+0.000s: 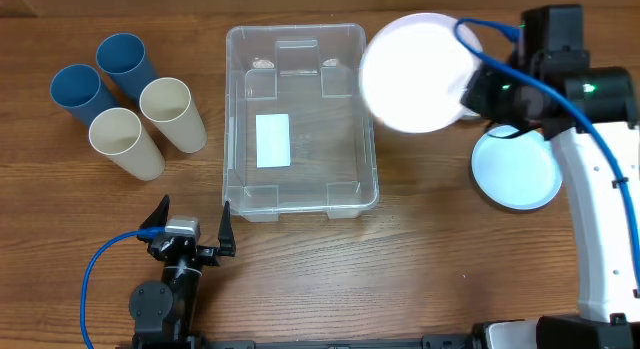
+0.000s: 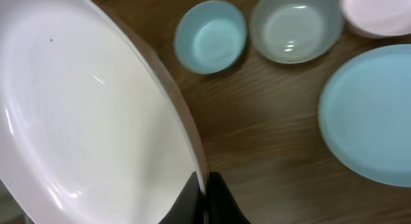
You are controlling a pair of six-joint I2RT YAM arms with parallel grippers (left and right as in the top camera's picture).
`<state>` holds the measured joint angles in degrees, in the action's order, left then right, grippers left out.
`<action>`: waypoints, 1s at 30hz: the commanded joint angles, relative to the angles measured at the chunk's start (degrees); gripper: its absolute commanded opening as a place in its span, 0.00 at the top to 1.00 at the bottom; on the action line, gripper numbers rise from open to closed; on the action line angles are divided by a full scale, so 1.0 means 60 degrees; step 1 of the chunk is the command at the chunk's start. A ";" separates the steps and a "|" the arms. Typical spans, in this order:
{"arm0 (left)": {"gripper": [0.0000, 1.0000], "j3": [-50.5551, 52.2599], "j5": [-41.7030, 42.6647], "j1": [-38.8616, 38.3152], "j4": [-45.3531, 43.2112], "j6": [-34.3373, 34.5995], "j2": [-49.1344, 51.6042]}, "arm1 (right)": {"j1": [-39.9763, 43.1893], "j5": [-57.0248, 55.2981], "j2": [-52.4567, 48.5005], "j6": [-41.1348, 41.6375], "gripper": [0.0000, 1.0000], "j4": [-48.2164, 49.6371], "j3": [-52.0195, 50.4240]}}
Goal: Pack container
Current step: 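Carry the white plate into the clear bin and release it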
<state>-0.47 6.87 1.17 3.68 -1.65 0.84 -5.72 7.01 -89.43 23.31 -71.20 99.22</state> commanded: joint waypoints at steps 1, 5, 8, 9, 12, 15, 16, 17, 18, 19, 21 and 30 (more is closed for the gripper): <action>0.00 0.0033 0.0040 0.0069 0.0018 0.0062 -0.0098 | -0.1453 0.0656 0.0106 -0.0641 0.96 0.0437 0.0211; 0.00 0.0033 0.0036 0.0069 0.0022 0.0062 -0.0098 | -0.3213 -0.0685 -0.0313 -0.0517 0.96 0.0863 0.0200; 0.00 0.0033 0.0036 0.0069 0.0022 0.0062 -0.0098 | -0.4000 -0.1271 -0.1217 -0.0386 0.96 0.0969 0.0182; 0.00 0.0033 0.0036 0.0069 0.0018 0.0062 -0.0098 | -0.4109 -0.1286 -0.1545 -0.0390 0.96 0.1031 0.0178; 0.00 0.0033 0.0036 0.0069 0.0018 0.0062 -0.0098 | -0.4313 -0.2033 -0.2670 -0.0412 0.96 0.1260 0.0153; 0.00 0.0033 0.0036 0.0069 0.0022 0.0062 -0.0098 | -0.4350 -0.2546 -0.3224 -0.0696 0.96 0.1413 0.0142; 0.00 0.0033 0.0036 0.0069 0.0022 0.0062 -0.0098 | -0.4350 -0.2670 -0.3351 -0.0831 0.96 0.1428 0.0142; 0.00 0.0033 0.0040 0.0069 0.0022 0.0062 -0.0098 | -0.4350 -0.2674 -0.3486 -0.0976 0.96 0.1428 0.0124; 0.00 0.0033 0.0036 0.0069 0.0018 0.0062 -0.0098 | -0.4350 -0.2667 -0.3515 -0.1013 0.96 0.1443 0.0069; 0.00 0.0033 0.0036 0.0069 0.0022 0.0062 -0.0098 | -0.4350 -0.2667 -0.3537 -0.1122 0.96 0.1508 -0.0058; 0.00 0.0033 0.0036 0.0069 0.0022 0.0062 -0.0098 | -0.4350 -0.2667 -0.3541 -0.1188 0.96 0.1577 -0.0335; 0.00 0.0033 0.0036 0.0069 0.0022 0.0062 -0.0098 | -0.4874 -0.2375 -0.3548 -0.1967 0.96 0.1719 -0.0940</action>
<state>-0.47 6.87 1.17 3.68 -1.65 0.84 -33.50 -7.75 -110.48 13.04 -61.12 93.65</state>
